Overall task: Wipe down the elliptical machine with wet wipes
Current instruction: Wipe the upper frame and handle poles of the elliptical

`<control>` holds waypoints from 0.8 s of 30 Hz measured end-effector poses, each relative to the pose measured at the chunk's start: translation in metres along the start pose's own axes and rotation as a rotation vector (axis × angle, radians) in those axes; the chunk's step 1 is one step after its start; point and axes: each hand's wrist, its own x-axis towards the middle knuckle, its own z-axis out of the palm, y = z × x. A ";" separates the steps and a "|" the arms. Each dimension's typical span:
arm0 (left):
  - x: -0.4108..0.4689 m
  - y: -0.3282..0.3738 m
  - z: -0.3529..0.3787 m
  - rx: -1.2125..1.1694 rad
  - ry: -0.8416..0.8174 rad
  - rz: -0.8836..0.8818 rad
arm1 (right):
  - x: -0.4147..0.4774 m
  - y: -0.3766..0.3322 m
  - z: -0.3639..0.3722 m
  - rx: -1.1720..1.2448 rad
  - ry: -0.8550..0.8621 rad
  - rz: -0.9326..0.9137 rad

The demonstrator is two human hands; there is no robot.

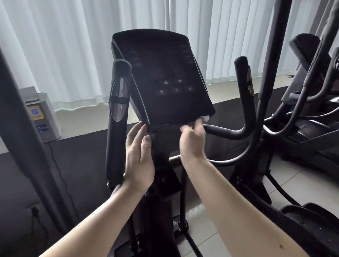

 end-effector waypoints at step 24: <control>-0.011 -0.028 0.014 -0.070 -0.011 -0.148 | 0.022 0.036 0.004 0.127 0.222 0.156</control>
